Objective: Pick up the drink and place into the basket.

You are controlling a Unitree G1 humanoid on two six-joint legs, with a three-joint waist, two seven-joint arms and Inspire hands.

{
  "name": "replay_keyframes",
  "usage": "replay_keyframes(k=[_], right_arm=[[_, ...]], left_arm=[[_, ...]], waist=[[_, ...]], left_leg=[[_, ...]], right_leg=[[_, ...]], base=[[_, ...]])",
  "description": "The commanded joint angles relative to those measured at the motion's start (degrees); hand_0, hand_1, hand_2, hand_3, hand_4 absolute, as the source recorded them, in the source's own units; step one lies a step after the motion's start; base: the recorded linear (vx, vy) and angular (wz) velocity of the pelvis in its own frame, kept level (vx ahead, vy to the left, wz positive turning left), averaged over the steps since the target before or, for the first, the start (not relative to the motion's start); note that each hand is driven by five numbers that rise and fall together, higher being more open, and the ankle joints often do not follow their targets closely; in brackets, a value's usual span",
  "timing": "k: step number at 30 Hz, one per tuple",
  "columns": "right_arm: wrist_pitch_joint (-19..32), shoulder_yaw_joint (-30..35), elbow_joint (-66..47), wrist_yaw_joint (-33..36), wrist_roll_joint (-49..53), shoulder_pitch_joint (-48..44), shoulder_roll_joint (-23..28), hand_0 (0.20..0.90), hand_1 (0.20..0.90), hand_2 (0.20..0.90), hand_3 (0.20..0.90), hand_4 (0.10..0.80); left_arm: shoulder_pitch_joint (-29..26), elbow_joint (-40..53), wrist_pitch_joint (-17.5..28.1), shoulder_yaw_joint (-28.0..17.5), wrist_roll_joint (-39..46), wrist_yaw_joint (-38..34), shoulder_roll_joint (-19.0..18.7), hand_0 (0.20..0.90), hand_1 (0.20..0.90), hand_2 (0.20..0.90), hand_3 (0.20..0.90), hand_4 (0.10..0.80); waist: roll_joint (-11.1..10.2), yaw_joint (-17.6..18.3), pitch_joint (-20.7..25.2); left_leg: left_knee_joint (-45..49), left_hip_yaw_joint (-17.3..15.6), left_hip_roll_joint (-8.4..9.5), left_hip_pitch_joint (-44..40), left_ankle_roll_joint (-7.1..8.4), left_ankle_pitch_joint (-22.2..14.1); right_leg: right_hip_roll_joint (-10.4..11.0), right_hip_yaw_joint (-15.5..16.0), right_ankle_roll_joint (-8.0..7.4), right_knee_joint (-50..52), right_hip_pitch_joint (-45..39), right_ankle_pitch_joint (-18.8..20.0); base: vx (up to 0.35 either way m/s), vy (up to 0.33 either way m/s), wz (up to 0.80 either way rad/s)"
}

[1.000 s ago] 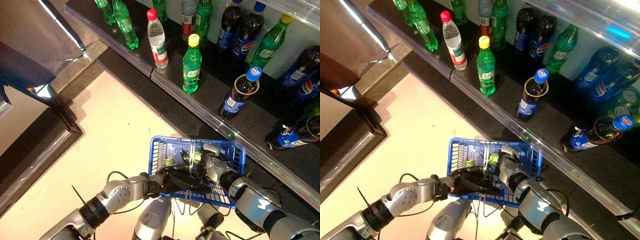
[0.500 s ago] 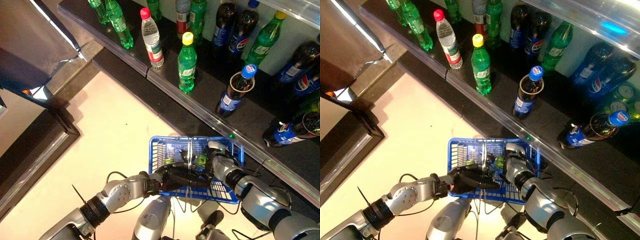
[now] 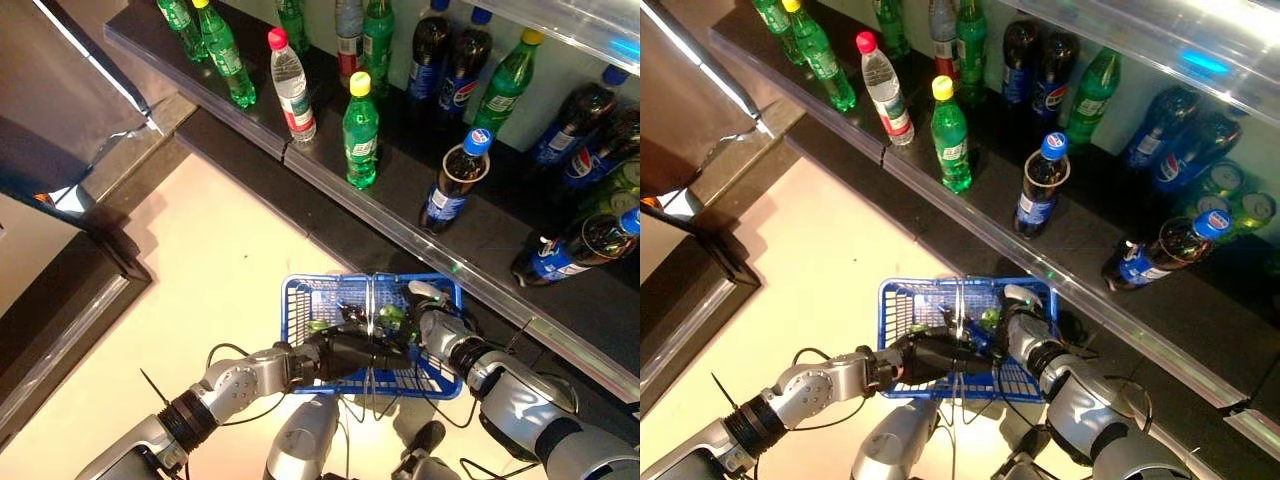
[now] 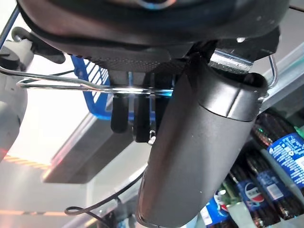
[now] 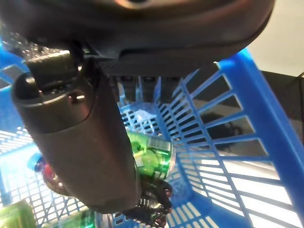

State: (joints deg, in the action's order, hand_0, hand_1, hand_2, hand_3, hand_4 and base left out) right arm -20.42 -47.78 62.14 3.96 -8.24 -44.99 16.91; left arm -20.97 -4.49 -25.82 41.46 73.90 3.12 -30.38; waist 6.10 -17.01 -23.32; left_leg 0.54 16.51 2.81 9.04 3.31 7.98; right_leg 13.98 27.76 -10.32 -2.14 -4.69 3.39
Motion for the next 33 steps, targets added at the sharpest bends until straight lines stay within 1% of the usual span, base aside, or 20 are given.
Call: replay_keyframes(k=[1, 4, 6, 8, 11, 12, 14, 15, 16, 19, 20, 21, 25, 30, 33], right_arm=[[4.92, -0.7, -1.69, 4.06, 3.69, -4.22, 0.17, 0.9, 0.9, 0.9, 0.9, 0.8], [7.48, 0.53, -4.38, 4.43, 5.52, -2.71, 0.77, 0.9, 0.9, 0.9, 0.9, 0.8], [8.55, 1.13, -8.37, 4.86, 6.56, -0.64, 1.87, 0.9, 0.9, 0.9, 0.9, 0.8], [7.97, 1.93, -14.85, 5.62, 7.18, 2.36, 3.23, 0.9, 0.9, 0.9, 0.9, 0.8], [6.02, 3.47, -28.05, 7.18, 8.7, 9.04, 6.26, 0.9, 0.9, 0.9, 0.9, 0.8], [6.39, 4.36, -31.94, 7.83, 8.32, 11.95, 7.29, 0.9, 0.9, 0.9, 0.9, 0.8], [7.63, 5.56, -37.83, 8.69, 8.6, 17.04, 9.07, 0.9, 0.9, 0.9, 0.9, 0.8], [8.23, 5.92, -38.7, 8.87, 9.01, 17.99, 9.42, 0.9, 0.9, 0.9, 0.9, 0.8], [10.22, 7.31, -41.02, 8.8, 8.63, 21.31, 10.15, 0.9, 0.9, 0.9, 0.9, 0.8], [13.21, 9.25, -45.98, 7.69, 8.97, 27.37, 11.89, 0.9, 0.9, 0.9, 0.9, 0.8], [13.48, 9.52, -46.48, 7.55, 8.9, 28.2, 11.99, 0.9, 0.9, 0.9, 0.9, 0.8], [14.39, 10.63, -48.08, 7.44, 8.43, 30.7, 12.09, 0.9, 0.9, 0.9, 0.9, 0.8], [16.13, 12.81, -50.17, 7.45, 9.82, 34.82, 12.01, 0.9, 0.9, 0.9, 0.9, 0.8], [16.54, 14.19, -51.53, 6.04, 12.61, 37.97, 11.93, 0.9, 0.9, 0.9, 0.9, 0.8], [17.31, 14.93, -51.6, 5.03, 15.58, 39.9, 12.03, 0.9, 0.9, 0.9, 0.9, 0.8]], left_arm=[[-0.9, 19.64, 4.9, -3.52, 13.17, 7.3, 9.17, 0.3, 0.3, 0.3, 0.2, 0.1], [0.9, 20.06, 6.61, -6.06, 10.45, 2.38, 8.99, 0.3, 0.3, 0.3, 0.2, 0.1], [3.32, 20.21, 6.09, -8.79, 9.57, -0.06, 8.4, 0.3, 0.3, 0.3, 0.2, 0.1], [6.66, 20.93, 5.19, -12.0, 7.39, -1.59, 7.87, 0.3, 0.3, 0.3, 0.2, 0.1], [12.59, 22.4, 4.3, -17.65, 4.88, -1.98, 5.96, 0.3, 0.3, 0.3, 0.2, 0.1], [14.77, 22.77, 4.29, -19.61, 3.78, -2.09, 5.73, 0.3, 0.3, 0.3, 0.2, 0.1], [18.46, 23.22, 4.17, -22.91, 3.05, -2.51, 5.57, 0.3, 0.3, 0.3, 0.2, 0.1], [19.18, 23.22, 4.32, -23.6, 3.02, -2.62, 5.57, 0.3, 0.3, 0.3, 0.2, 0.1], [21.52, 22.92, 4.92, -25.94, 1.47, -1.98, 5.89, 0.3, 0.3, 0.3, 0.2, 0.1], [25.35, 22.36, 7.76, -29.38, -1.27, -1.26, 5.94, 0.3, 0.3, 0.3, 0.2, 0.1], [25.89, 22.29, 8.16, -29.75, -1.65, -1.44, 6.02, 0.3, 0.3, 0.3, 0.2, 0.1], [27.45, 21.48, 8.55, -31.36, -2.27, -1.58, 6.35, 0.3, 0.3, 0.3, 0.2, 0.1], [30.2, 17.25, 10.55, -33.2, -6.24, -2.34, 7.47, 0.3, 0.3, 0.3, 0.2, 0.1], [31.38, 10.49, 13.78, -33.21, -8.75, -2.96, 7.25, 0.3, 0.3, 0.3, 0.2, 0.1], [31.52, 2.77, 18.54, -33.06, -12.81, -3.27, 7.28, 0.3, 0.3, 0.3, 0.2, 0.1]], waist=[[-1.63, -0.71, 6.37], [-1.97, -0.8, 6.95], [-2.27, -0.79, 7.34], [-2.79, -0.71, 7.79], [-3.61, -0.48, 8.33], [-3.89, -0.35, 8.49], [-4.27, -0.16, 9.05], [-4.35, -0.12, 9.21], [-4.64, -0.03, 9.67], [-5.06, 0.1, 10.84], [-5.08, 0.09, 11.08], [-5.22, 0.1, 11.7], [-5.58, 0.2, 13.03], [-6.08, 0.96, 13.91], [-6.49, 1.94, 14.69]], left_leg=[[-2.96, -7.87, -2.15, -3.26, -1.78, -4.33], [-2.95, -7.82, -2.35, -3.64, -1.6, -4.36], [-3.0, -7.74, -2.53, -4.15, -1.44, -4.42], [-3.19, -7.72, -2.82, -4.64, -1.22, -4.46], [-3.67, -7.58, -3.19, -5.21, -0.79, -4.28], [-3.86, -7.48, -3.34, -5.51, -0.67, -4.18], [-4.27, -7.33, -3.58, -6.04, -0.48, -4.04], [-4.32, -7.3, -3.63, -6.14, -0.43, -4.02], [-4.45, -7.3, -3.82, -6.52, -0.27, -4.01], [-4.79, -7.27, -4.19, -7.13, 0.09, -3.91], [-4.84, -7.27, -4.26, -7.22, 0.15, -3.9], [-5.01, -7.23, -4.4, -7.48, 0.31, -3.8], [-5.43, -7.07, -4.68, -8.13, 0.74, -3.49], [-5.54, -7.42, -5.02, -8.49, 1.32, -3.28], [-5.54, -8.23, -5.42, -8.62, 1.69, -3.1]], right_leg=[[2.12, -4.22, 0.86, 5.89, 5.0, -0.14], [2.03, -4.03, 0.83, 5.84, 4.51, -0.28], [1.88, -3.97, 0.78, 5.73, 3.93, -0.43], [1.63, -3.92, 0.69, 5.47, 3.33, -0.63], [1.07, -4.02, 0.56, 4.86, 2.46, -0.85], [0.89, -4.01, 0.54, 4.78, 2.17, -0.95], [0.55, -4.04, 0.41, 4.38, 1.46, -1.16], [0.47, -4.02, 0.36, 4.28, 1.28, -1.2], [0.27, -4.03, 0.25, 4.0, 0.72, -1.35], [-0.11, -4.05, 0.08, 3.21, -0.41, -1.51], [-0.17, -4.03, 0.08, 3.11, -0.56, -1.54], [-0.35, -4.03, 0.07, 2.92, -1.03, -1.7], [-1.0, -4.02, 0.18, 2.21, -2.42, -1.99], [-1.46, -4.26, 0.16, 1.35, -3.56, -1.96], [-1.69, -4.56, 0.01, 0.79, -4.14, -1.8]], base=[[0.03, -0.006, 0.0], [0.0, 0.0, 0.0], [0.041, -0.031, -0.01], [0.046, -0.047, -0.02], [0.028, -0.055, -0.02], [0.024, -0.046, -0.01], [0.014, -0.019, 0.0], [0.034, -0.025, 0.0], [0.035, -0.02, 0.0], [0.035, -0.017, -0.03], [0.035, -0.011, -0.01], [0.03, -0.013, -0.02], [0.02, -0.017, -0.06], [-0.008, -0.016, -0.07], [-0.025, -0.024, -0.07]])
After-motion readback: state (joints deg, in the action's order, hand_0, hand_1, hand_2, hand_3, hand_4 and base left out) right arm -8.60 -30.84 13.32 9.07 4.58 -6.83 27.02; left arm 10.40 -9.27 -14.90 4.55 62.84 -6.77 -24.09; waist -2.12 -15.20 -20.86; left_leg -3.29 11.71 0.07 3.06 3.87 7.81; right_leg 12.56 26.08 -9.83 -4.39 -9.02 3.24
